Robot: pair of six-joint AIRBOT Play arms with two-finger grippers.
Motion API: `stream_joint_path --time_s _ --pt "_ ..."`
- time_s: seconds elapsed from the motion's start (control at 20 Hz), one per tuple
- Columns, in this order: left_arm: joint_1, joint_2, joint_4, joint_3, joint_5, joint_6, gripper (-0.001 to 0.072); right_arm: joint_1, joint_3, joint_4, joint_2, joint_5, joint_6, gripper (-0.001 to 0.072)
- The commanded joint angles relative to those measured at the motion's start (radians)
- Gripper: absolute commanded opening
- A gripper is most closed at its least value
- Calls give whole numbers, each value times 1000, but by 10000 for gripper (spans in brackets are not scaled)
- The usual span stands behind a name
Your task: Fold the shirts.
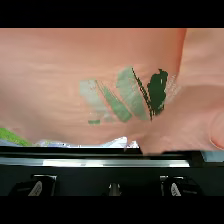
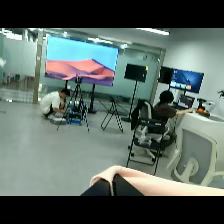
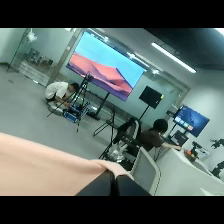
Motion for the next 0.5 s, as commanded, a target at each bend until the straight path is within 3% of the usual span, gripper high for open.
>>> stream_joint_path --time_s 0.0,0.15,0.25,0.45 --pt "0 -63 23 -76 -115 16 30 1 1 -30 -92 137 10 19" --pt "0 -179 33 -245 -138 112 30 1 -2 -29 -283 360 11 19" --pt "0 -294 33 -349 -102 122 30 2 -13 -28 -459 433 13 18" --pt "-12 -613 32 -406 -27 123 30 3 -19 45 -840 270 99 18"
